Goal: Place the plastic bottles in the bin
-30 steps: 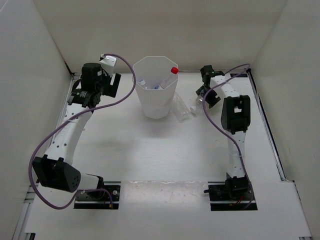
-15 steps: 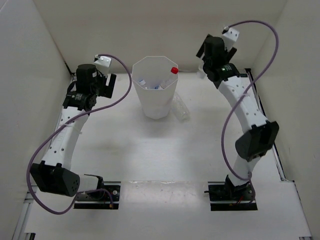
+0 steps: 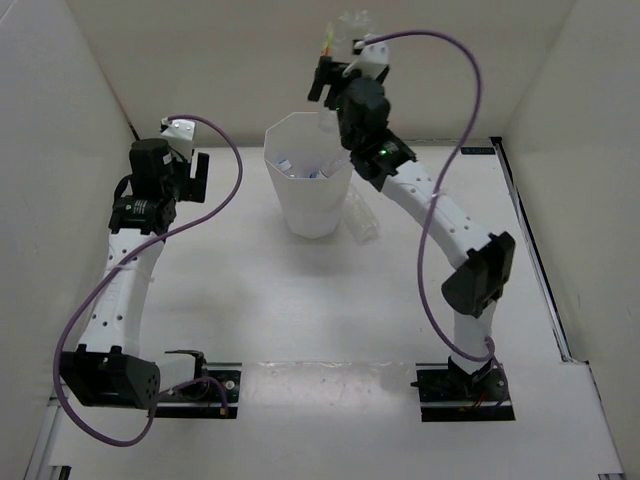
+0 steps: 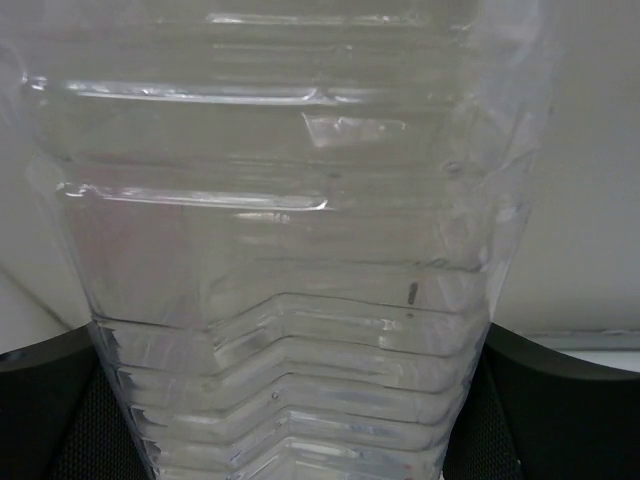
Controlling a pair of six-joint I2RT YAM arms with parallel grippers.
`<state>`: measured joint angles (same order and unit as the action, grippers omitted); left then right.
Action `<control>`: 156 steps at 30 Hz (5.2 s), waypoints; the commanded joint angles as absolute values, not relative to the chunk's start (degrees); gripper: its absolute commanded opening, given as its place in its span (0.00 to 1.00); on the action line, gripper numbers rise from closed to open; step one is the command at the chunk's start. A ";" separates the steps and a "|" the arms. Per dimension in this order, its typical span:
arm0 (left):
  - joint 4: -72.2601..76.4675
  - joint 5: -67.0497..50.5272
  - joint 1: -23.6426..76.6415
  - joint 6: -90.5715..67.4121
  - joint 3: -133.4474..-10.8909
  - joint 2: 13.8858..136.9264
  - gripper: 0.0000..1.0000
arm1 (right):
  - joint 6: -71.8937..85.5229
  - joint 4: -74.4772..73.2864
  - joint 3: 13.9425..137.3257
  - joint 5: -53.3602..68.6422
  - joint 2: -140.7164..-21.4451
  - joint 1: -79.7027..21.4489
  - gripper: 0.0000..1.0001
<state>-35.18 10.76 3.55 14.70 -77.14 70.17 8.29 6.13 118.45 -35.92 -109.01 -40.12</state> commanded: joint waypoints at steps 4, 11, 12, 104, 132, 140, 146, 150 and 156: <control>-36.12 10.38 3.08 13.36 -74.63 67.41 1.00 | 7.64 2.82 122.61 -35.24 -113.82 -42.53 0.55; -36.12 10.37 2.55 12.75 -73.92 66.80 1.00 | 8.88 -3.59 115.66 -25.25 -108.90 -42.54 0.95; -36.12 9.85 2.55 12.74 -73.92 67.32 1.00 | 9.40 -5.95 116.36 -24.62 -108.90 -42.54 1.00; -40.08 6.07 -4.13 10.11 -71.02 68.29 1.00 | 21.36 -17.01 105.81 -12.29 -98.81 -21.87 0.27; -40.08 3.96 -7.29 9.58 -66.09 62.84 1.00 | 13.97 -12.92 112.24 -16.44 -108.19 -40.17 0.89; -40.08 3.43 -7.29 9.58 -66.09 62.84 1.00 | 12.93 -16.26 114.87 -19.77 -106.44 -40.69 1.00; -40.08 3.43 -7.29 9.58 -66.09 62.84 1.00 | 7.66 -16.79 116.54 -25.57 -103.10 -41.22 1.00; -40.08 3.43 -7.29 10.20 -65.57 61.70 1.00 | 5.10 -17.92 117.33 -26.10 -97.49 -41.22 1.00; -40.08 5.10 -7.29 11.25 -65.57 61.70 1.00 | 10.34 -28.99 112.61 -26.20 -87.83 -33.87 1.00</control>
<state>-40.29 4.14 -7.03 10.52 -65.95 63.42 7.75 -23.40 113.67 -24.32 -94.08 -39.11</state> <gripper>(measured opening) 0.998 0.995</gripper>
